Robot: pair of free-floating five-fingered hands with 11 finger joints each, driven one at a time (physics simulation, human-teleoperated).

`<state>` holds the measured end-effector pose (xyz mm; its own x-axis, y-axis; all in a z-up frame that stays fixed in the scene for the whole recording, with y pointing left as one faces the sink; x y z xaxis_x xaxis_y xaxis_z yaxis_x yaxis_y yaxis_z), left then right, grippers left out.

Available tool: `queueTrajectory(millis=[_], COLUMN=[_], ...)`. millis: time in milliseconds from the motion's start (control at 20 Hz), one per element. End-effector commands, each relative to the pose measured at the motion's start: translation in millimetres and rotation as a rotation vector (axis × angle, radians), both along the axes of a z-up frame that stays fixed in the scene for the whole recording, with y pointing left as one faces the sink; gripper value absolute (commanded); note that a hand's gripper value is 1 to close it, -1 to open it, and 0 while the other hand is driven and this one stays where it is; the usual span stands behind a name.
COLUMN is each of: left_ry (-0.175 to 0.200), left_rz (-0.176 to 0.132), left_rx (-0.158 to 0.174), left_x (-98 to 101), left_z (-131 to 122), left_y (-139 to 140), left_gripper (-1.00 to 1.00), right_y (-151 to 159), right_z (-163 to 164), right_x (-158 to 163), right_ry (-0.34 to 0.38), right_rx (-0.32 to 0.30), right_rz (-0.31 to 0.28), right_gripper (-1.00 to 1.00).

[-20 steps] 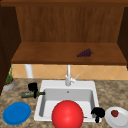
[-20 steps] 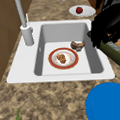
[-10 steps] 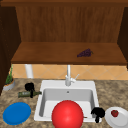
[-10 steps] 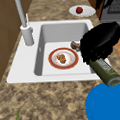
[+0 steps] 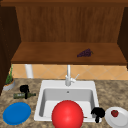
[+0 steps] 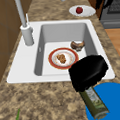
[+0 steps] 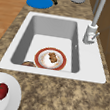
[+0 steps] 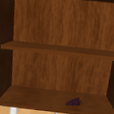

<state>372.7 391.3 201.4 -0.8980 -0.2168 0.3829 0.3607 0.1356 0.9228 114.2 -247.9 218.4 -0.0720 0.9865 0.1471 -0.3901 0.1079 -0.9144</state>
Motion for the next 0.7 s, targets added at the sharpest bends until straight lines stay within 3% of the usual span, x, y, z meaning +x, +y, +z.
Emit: queueTrajectory(millis=[0,100,150,250,300,350,500,650], left_ry=[-0.018,-0.03,-0.032,-0.031,-0.032,-0.032,-0.03,-0.035], left_rz=[-0.033,-0.035,-0.039,-0.095,-0.101,-0.099,-0.069,-0.06], left_rx=[-0.005,-0.019,-0.025,-0.015,-0.021,-0.029,-0.011,-0.006], left_x=[30.9,41.9,36.7,29.2,20.1,18.8,27.8,50.8], left_z=[-10,-19,-29,-44,-53,-63,-79,-84], left_y=[6,9,14,19,18,19,16,16], left_gripper=[1.0,1.0,1.0,1.0,1.0,1.0,1.0,1.0], right_y=[0,0,0,0,0,0,0,0], right_z=[0,0,0,0,0,0,0,0], right_x=[0,0,0,0,0,0,0,0], right_ry=[0.0,0.0,0.0,0.0,0.0,0.0,0.0,0.0], right_rx=[0.0,0.0,0.0,0.0,0.0,0.0,0.0,0.0], right_rz=[0.0,0.0,0.0,0.0,0.0,0.0,0.0,0.0], right_gripper=[0.0,0.0,0.0,0.0,0.0,0.0,0.0,0.0])
